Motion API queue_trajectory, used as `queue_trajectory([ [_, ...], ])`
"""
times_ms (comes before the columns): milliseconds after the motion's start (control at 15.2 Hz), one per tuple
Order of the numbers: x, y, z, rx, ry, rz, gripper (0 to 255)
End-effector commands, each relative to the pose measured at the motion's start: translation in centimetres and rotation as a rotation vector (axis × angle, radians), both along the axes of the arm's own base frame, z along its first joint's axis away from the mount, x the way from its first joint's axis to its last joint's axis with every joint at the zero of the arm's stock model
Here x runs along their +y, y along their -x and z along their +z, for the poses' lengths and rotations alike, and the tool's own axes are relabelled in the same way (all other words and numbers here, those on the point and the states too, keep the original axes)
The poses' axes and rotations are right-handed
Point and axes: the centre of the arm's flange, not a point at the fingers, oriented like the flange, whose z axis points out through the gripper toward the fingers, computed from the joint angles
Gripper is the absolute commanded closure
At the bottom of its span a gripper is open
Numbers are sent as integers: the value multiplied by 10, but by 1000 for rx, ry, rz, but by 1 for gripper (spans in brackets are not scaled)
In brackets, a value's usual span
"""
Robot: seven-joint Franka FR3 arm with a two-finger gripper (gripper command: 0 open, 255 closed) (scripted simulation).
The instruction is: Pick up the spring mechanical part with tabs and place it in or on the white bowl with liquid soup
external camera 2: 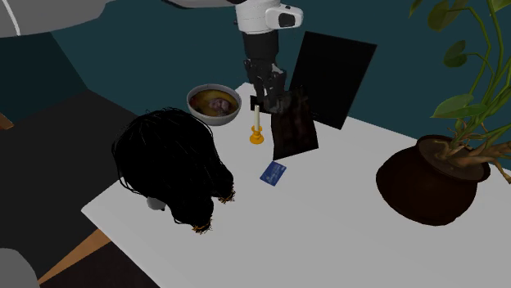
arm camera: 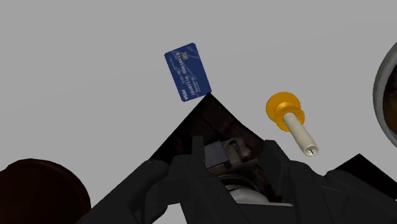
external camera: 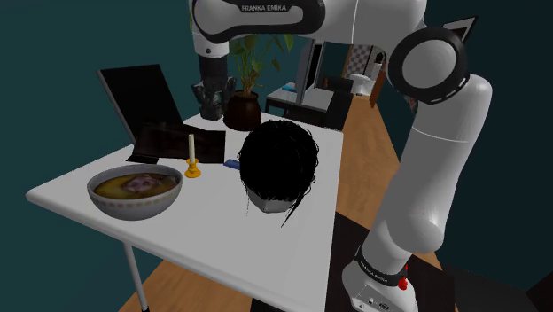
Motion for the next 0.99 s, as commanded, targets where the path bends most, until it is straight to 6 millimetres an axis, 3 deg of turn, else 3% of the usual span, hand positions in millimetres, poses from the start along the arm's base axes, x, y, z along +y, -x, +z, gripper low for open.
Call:
queue_trajectory([
  [0,24,7,0,0,0,-2,255],
  [924,205,44,1,0,0,-2,255],
])
